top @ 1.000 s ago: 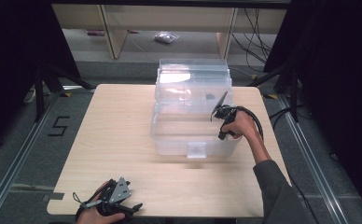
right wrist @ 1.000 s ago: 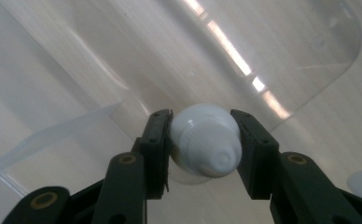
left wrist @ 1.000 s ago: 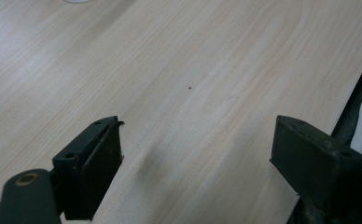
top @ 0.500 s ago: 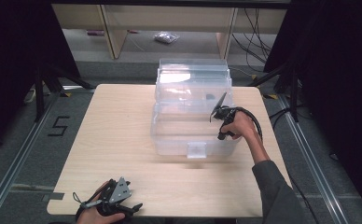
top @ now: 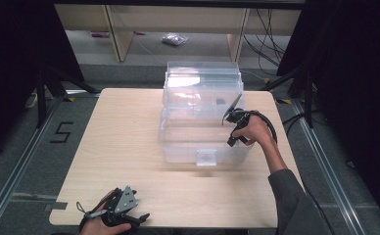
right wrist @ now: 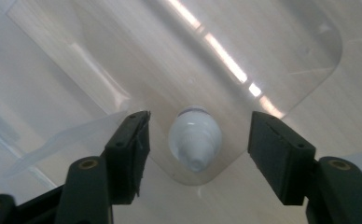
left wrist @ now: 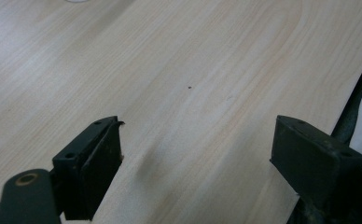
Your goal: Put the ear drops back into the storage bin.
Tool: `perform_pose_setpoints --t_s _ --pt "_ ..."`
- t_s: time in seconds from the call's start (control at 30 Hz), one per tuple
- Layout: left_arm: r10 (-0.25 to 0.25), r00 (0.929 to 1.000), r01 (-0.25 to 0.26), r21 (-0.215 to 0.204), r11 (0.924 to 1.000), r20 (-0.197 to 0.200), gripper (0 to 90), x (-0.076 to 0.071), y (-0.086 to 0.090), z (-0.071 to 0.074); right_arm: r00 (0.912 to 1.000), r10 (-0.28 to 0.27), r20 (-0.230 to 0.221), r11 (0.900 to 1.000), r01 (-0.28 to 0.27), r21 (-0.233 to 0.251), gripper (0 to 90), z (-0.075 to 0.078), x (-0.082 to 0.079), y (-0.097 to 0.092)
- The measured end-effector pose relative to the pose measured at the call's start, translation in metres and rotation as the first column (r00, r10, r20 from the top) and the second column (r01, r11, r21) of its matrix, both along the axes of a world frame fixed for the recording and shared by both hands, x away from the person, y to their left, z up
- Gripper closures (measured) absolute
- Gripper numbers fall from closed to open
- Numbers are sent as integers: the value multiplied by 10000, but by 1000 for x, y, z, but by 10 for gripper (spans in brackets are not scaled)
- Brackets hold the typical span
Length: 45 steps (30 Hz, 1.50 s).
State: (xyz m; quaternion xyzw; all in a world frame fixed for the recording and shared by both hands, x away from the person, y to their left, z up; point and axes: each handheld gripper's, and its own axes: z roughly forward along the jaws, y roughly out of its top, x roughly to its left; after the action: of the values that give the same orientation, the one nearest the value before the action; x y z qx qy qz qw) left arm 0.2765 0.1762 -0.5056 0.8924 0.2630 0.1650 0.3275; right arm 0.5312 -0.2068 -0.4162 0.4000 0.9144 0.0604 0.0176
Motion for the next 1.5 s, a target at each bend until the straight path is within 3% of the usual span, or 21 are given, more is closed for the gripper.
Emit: perform_pose_setpoints --t_s 0.03,0.07,0.1,0.13,0.23,0.43,0.57,0.63,0.73,0.8,0.9,1.03,1.1,1.13,1.23,1.4,1.43,1.5 --pt "-25 10000 25 -56 10000 30 156 0 0 0 9992 333 229 9993 -337 185 374 1 1 -2" --pt "-240 9996 237 246 9994 121 156 1 1 1 9997 -38 256 9999 34 162 370 4 -2 -1" --pt "-188 9998 188 -4 9998 -11 156 0 0 1 9993 111 369 9994 -123 317 361 5 -2 -2" --pt "-142 9999 142 29 9999 11 156 0 0 1 9994 5 353 9995 -17 327 350 8 -4 -1" --pt "-56 10000 56 16 10000 56 156 0 0 0 9957 395 839 9977 -439 510 313 12 -6 -2" --pt "-184 9998 181 212 9996 109 156 1 1 1 9903 617 1242 9944 -716 772 312 24 -15 0" --pt "-13 10000 12 -110 9999 -68 156 -1 0 0 9894 620 1310 9931 -742 906 304 26 -19 2" --pt "-238 9997 237 139 9996 96 156 0 1 1 9884 643 1372 9925 -777 946 302 27 -20 3" --pt "34 10000 -34 -31 10000 15 156 0 0 0 9855 632 1572 9913 -802 1042 300 30 -23 4" --pt "-160 9998 159 41 9999 99 156 0 1 1 9838 622 1679 9892 -832 1207 300 31 -26 4" --pt "28 10000 -28 -21 10000 5 156 0 0 0 9815 630 1810 9853 -900 1450 293 32 -32 4" --pt "-81 9999 80 104 9999 74 157 0 0 1 9731 786 2167 9801 -1152 1616 278 34 -37 2" --pt "18 10000 -18 13 10000 19 156 0 0 0 9722 532 2279 9767 -982 1908 278 36 -41 1" --pt "-185 9998 183 168 9997 111 157 1 1 1 9715 506 2317 9749 -984 1995 278 36 -43 1" --pt "20 10000 -20 36 10000 15 156 0 0 0 9649 663 2542 9705 -1215 2081 273 38 -47 0" --pt "11 10000 -11 45 10000 20 156 0 0 0 9648 397 2601 9678 -1019 2302 262 41 -58 1" --pt "22 10000 -22 9 10000 32 157 0 0 0 9597 504 2764 9637 -1195 2390 261 42 -59 1" --pt "0 10000 -1 45 10000 34 157 0 0 0 9590 526 2785 9605 -1249 2486 260 42 -63 2"
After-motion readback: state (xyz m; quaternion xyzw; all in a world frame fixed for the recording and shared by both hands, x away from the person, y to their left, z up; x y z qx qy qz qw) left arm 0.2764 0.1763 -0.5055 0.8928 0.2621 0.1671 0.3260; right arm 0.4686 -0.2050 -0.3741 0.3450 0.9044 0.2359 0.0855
